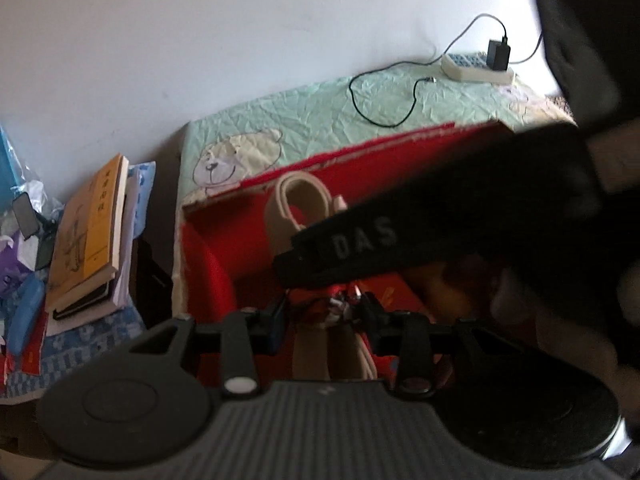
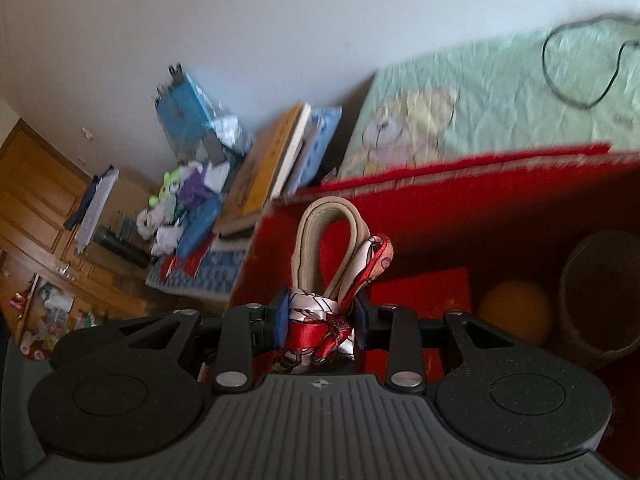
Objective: Organize objects
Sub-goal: 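Lower the strap into the box beside the red carton and open the right gripper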
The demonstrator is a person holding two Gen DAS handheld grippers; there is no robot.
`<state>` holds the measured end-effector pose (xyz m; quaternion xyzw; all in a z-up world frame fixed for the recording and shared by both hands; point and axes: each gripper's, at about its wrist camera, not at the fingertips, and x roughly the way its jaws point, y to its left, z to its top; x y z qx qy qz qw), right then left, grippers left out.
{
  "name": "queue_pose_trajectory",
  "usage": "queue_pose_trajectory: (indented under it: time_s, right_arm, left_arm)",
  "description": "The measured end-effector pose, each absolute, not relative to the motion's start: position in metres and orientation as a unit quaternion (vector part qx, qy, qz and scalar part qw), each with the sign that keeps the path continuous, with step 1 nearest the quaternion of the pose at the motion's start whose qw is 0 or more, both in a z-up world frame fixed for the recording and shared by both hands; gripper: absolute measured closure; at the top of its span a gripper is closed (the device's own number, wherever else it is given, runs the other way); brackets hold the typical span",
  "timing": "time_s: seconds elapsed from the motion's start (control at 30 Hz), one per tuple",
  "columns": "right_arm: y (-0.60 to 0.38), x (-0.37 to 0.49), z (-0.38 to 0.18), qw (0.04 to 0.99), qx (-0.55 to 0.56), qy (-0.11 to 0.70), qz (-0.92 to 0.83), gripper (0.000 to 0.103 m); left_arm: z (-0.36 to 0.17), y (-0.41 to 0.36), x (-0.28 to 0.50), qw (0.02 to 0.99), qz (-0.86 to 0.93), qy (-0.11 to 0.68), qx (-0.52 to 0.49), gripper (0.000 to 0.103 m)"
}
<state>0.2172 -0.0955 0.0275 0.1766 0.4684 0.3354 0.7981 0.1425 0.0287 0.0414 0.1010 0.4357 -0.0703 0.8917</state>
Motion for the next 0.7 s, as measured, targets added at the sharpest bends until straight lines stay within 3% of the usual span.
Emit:
queue_pose_trajectory:
  time_s: [0.4,0.7]
  right_arm:
    - [-0.069,0.232,0.003,0.748,0.13,0.548,0.351,0.068]
    - [-0.056,0.229,0.001,0.738,0.09,0.555,0.373,0.065]
  left_arm:
    - [0.021,0.046,0.147,0.874,-0.06,0.474,0.09,0.052]
    - [0.018,0.046,0.141,0.877,-0.054,0.468,0.099,0.043]
